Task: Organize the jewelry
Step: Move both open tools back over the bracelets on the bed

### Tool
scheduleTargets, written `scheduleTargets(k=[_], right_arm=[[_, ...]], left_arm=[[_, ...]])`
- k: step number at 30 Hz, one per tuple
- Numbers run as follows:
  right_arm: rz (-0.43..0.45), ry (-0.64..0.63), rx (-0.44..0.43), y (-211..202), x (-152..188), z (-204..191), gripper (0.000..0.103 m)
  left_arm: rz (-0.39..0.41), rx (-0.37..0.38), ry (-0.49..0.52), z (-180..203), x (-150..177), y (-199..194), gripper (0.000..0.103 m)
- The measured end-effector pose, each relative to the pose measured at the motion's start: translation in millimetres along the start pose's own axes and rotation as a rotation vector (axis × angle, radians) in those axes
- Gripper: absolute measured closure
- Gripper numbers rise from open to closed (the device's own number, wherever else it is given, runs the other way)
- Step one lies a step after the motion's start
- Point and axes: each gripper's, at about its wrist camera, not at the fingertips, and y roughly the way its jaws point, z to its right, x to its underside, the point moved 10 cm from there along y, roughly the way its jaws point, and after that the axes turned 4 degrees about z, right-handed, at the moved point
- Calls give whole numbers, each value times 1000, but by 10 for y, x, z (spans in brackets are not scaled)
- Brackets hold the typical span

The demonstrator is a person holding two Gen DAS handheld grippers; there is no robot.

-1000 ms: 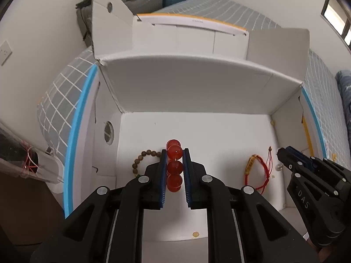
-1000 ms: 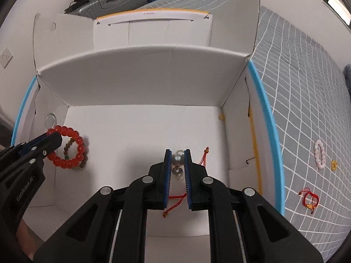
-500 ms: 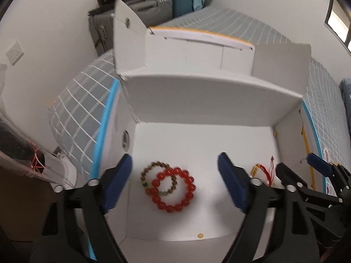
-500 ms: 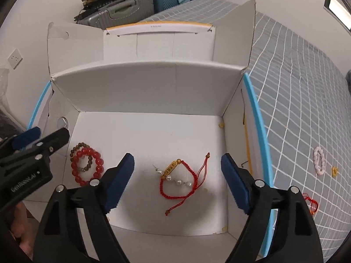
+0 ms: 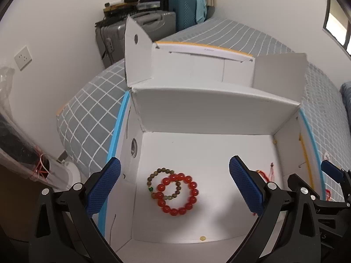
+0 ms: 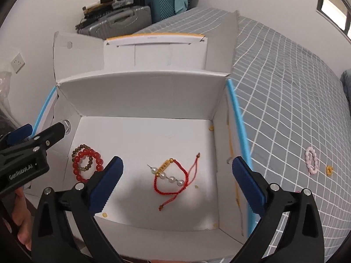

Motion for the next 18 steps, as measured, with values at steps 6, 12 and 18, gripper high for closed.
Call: scheduleTargets(k=[6,12,18], right_arm=[[56,37,14,-315,83,293,7],[124,89,45,-778,216,746,7],[176,155,96,-1257,429,1297,7]], left_arm=[[39,70,19,253,-38,-260,6],[109,151,52,732,-95,-651,6],[146,239,104,1337,-3,-976,6]])
